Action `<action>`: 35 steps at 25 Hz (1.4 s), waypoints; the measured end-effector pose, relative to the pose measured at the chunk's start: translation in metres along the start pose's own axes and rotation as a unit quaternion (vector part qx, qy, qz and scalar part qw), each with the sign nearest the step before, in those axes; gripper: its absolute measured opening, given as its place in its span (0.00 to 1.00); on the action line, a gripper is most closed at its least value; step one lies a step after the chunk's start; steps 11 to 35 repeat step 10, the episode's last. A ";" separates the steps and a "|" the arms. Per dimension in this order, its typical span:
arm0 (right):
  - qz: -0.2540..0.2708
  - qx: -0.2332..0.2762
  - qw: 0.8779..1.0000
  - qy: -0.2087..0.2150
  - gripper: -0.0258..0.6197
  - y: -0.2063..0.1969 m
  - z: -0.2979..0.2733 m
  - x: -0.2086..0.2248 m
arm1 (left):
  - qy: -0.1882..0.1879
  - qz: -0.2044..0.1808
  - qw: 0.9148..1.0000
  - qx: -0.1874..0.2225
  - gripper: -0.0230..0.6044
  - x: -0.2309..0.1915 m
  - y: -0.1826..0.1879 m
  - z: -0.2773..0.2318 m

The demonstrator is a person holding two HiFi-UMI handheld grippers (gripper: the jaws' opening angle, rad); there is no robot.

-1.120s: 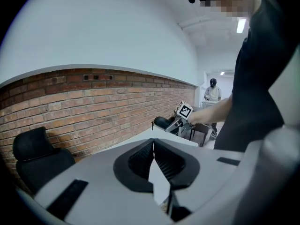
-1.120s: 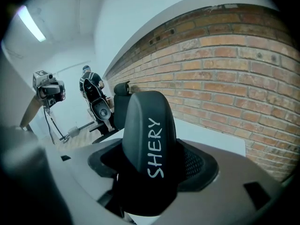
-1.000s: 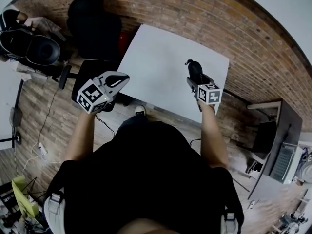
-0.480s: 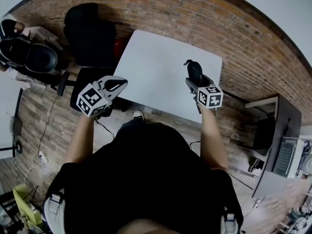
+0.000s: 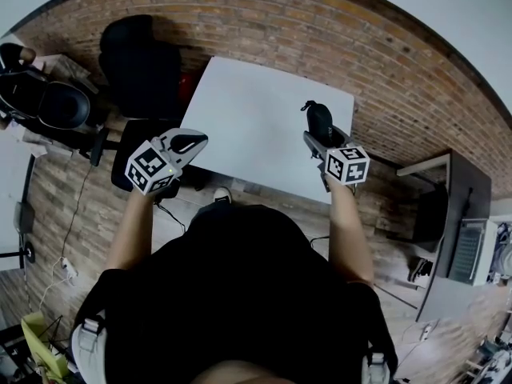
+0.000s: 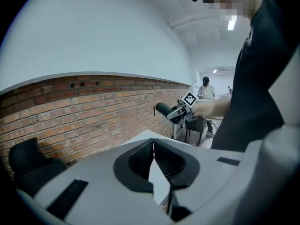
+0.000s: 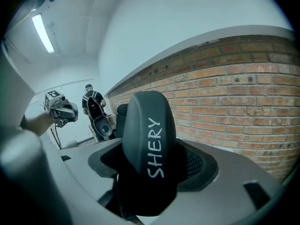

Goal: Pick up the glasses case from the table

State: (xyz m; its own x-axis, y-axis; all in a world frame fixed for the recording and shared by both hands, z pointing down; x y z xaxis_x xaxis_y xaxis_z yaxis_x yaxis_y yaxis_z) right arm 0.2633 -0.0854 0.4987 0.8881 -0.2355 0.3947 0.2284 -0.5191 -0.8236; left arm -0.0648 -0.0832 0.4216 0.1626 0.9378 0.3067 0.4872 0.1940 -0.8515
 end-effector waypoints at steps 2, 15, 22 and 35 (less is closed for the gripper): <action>-0.006 0.008 1.000 0.004 0.54 0.003 0.010 0.000 | -0.001 -0.006 1.000 0.001 0.06 0.002 0.003 -0.003; -0.014 0.037 0.999 0.029 0.54 0.021 0.045 -0.011 | 0.003 -0.005 1.000 -0.007 0.06 0.010 0.010 -0.003; -0.014 0.037 0.999 0.029 0.54 0.021 0.045 -0.011 | 0.003 -0.005 1.000 -0.007 0.06 0.010 0.010 -0.003; -0.014 0.037 0.999 0.029 0.54 0.021 0.045 -0.011 | 0.003 -0.005 1.000 -0.007 0.06 0.010 0.010 -0.003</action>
Point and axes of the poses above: the fingertips, and each gripper's own axes: z backward along the fingers, x to its right, y out of its top, the point moved 3 cm from there along z, backward along the fingers, and after that the axes turned 14 degrees about -z, right-handed, at the moved point
